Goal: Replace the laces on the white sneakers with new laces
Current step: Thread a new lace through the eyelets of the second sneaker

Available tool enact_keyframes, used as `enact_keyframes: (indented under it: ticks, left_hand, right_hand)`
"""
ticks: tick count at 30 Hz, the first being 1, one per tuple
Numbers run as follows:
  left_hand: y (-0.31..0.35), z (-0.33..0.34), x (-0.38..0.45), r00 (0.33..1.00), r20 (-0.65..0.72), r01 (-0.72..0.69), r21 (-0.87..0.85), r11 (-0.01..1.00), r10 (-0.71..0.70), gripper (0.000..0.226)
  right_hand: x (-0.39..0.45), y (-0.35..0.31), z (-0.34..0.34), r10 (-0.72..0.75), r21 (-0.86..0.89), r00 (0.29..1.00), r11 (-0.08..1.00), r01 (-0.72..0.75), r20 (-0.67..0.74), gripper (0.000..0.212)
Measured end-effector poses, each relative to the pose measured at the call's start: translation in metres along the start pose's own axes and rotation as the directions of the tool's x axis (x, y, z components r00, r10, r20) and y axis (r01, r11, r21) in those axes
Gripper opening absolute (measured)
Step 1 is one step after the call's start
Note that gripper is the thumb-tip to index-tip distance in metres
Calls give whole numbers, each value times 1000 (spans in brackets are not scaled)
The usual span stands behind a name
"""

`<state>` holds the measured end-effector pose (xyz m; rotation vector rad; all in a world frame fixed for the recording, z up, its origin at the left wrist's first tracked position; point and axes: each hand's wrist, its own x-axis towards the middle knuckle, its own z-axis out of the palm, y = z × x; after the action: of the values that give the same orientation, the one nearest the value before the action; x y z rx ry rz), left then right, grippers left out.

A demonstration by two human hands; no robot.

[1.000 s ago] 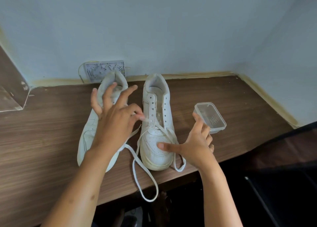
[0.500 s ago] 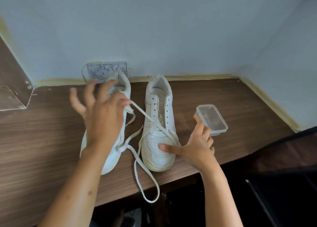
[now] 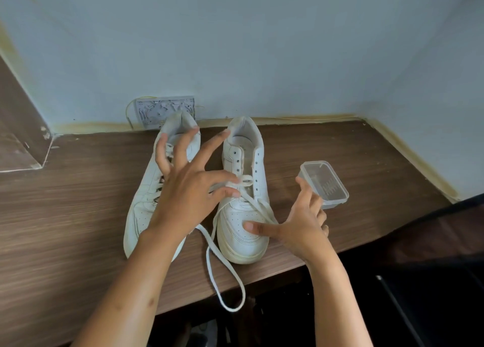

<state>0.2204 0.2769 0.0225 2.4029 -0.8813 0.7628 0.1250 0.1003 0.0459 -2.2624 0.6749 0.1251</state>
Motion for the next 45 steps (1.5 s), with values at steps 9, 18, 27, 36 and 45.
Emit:
enact_keyframes:
  ticks: [9, 18, 27, 36, 45]
  left_hand:
    - [-8, -3, -1, 957, -146, 271, 139, 952, -251, 15]
    - [-18, -8, -2, 916, -220, 364, 104, 926, -335, 44]
    - [-5, -1, -1, 993, -55, 107, 77, 991, -102, 13]
    - [-35, -18, -8, 842, -300, 494, 92, 865, -449, 18]
    - [-4, -5, 0, 996, 0, 84, -1, 996, -84, 5]
  right_hand:
    - [-1, 0, 2, -20, 1, 1000, 1000, 20, 16, 147]
    - [0, 0, 1, -1, -21, 1000, 1000, 1, 12, 149]
    - [0, -1, 1, -2, -24, 1000, 1000, 2, 11, 148]
    - [0, -1, 0, 13, -43, 1000, 999, -12, 14, 149]
    - [0, -2, 0, 19, -20, 1000, 1000, -18, 21, 146]
